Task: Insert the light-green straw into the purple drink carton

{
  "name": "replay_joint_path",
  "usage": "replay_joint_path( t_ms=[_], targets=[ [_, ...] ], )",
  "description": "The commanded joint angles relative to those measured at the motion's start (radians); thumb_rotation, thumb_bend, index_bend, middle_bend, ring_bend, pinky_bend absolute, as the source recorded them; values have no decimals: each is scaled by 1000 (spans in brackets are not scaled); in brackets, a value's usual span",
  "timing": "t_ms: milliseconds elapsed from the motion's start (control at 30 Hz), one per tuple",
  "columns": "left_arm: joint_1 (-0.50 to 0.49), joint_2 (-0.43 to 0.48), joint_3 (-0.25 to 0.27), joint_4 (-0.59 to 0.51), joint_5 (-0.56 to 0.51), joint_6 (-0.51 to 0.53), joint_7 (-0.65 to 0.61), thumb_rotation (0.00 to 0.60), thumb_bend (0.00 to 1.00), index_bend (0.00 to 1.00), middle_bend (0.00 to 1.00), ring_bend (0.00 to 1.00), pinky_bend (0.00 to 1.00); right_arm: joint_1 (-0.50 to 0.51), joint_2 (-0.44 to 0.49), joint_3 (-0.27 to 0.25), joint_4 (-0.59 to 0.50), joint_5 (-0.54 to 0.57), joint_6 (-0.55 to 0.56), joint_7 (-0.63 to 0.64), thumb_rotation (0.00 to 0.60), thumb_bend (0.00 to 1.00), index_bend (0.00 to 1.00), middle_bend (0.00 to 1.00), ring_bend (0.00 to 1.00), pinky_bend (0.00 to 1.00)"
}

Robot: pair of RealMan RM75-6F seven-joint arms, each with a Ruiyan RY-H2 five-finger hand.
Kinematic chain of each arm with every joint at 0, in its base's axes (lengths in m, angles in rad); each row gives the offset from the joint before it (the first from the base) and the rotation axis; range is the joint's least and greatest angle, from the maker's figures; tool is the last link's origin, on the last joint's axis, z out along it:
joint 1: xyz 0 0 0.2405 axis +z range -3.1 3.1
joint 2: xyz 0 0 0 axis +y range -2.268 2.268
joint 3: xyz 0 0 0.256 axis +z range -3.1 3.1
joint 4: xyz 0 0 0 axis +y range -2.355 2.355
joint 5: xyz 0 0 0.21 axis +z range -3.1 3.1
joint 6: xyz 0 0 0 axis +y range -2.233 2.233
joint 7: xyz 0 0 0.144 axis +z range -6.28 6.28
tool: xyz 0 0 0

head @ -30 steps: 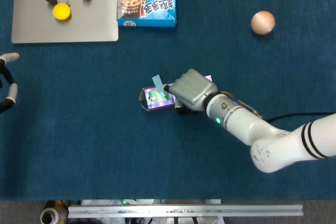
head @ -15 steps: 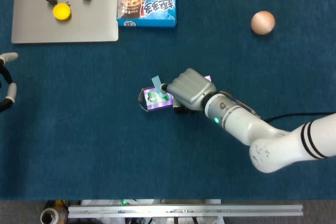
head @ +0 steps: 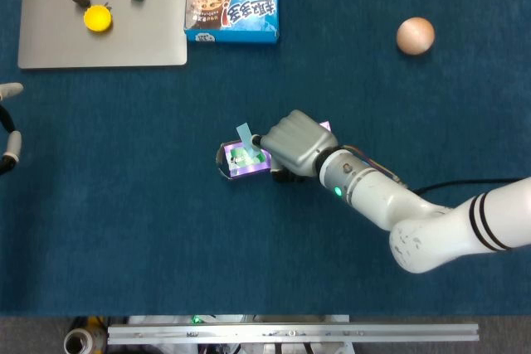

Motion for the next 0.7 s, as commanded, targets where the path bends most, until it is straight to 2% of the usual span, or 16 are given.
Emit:
replay_joint_path(
  t_ms=[33,700],
  targets=[
    [0,0,0,-1,0,0,0,600,430,234,544,550,757,-5,2,0,-6,-10,-2,4,242,1000,259,1000,1000,1000],
    [5,3,-1,3,-5,-2,-7,600,430,234,544,549,757,-3,-4,-1,-19,-34,-6,6,241,1000,259,1000,1000,1000]
  ],
)
